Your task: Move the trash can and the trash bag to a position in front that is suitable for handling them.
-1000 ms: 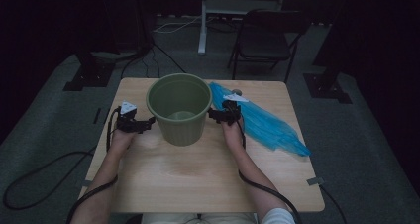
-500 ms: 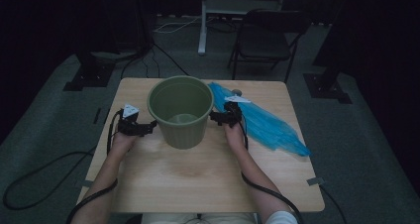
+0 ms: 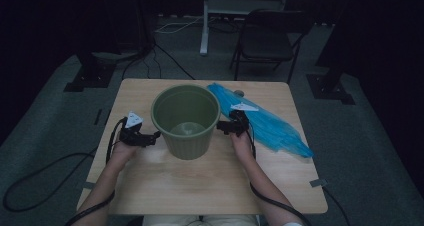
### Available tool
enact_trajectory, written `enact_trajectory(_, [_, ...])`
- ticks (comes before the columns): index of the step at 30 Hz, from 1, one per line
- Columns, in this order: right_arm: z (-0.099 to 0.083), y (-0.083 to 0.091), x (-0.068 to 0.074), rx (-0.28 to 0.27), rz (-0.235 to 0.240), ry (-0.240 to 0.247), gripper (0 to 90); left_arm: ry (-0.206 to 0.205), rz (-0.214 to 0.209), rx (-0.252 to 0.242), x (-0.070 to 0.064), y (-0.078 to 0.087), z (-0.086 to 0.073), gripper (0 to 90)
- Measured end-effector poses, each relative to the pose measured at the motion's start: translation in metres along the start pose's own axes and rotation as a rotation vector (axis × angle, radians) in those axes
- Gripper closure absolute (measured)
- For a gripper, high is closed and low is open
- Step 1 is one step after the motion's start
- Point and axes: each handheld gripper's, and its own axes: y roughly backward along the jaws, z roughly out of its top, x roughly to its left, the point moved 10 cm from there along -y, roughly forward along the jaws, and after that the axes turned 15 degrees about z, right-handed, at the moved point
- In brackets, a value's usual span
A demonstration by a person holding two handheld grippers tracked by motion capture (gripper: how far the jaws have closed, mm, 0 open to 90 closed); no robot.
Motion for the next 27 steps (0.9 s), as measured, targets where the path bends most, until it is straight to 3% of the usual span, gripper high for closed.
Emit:
enact_trajectory(10, [-0.018,0.021,0.019,0.006,0.027,0.028,17.1,-0.049,-0.027,0.006,-0.013,0.024,-0.010,7.0])
enact_trajectory(27, [-0.044,0.047,0.051,0.030,0.064,0.059,17.2,-0.064,-0.057,-0.005,-0.029,0.061,-0.031,7.0])
